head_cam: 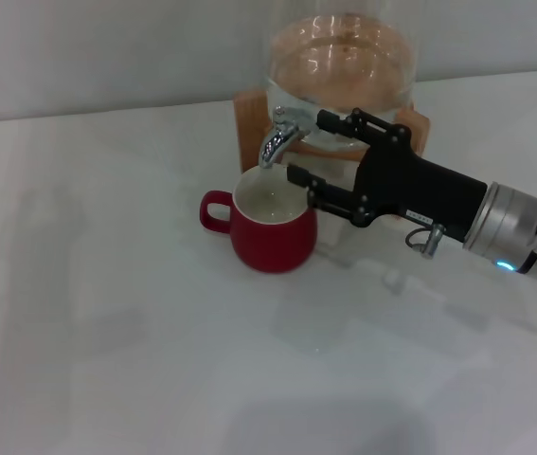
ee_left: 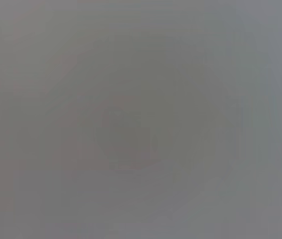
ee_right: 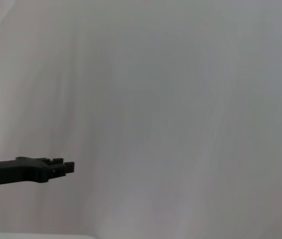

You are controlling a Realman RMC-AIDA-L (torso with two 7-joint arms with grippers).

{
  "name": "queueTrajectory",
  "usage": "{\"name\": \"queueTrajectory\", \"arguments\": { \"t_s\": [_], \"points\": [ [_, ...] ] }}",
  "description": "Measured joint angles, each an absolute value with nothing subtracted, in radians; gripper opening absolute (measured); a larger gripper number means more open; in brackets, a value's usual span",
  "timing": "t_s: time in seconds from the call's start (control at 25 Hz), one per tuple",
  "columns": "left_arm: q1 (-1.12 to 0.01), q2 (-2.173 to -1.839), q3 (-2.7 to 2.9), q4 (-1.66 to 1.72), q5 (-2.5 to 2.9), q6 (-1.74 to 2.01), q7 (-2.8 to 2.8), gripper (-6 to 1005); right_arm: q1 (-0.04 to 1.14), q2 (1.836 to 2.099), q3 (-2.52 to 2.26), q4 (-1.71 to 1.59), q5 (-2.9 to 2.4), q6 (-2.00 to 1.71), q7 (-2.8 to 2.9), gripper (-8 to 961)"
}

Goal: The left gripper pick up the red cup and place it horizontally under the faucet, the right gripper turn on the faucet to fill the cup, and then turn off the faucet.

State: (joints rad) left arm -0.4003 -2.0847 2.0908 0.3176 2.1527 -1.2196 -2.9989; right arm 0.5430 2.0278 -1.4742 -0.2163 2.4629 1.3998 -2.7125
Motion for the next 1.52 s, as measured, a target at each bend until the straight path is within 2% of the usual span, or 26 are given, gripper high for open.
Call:
{"name": "queueTrajectory", "arguments": {
  "t_s": [1.52],
  "points": [
    [-0.394,-2.085,2.091,0.317,2.152,-1.219,-2.999,426,0.503,2.028,-1.614,-0.276,2.493,1.431,-2.689,702]
  ]
}}
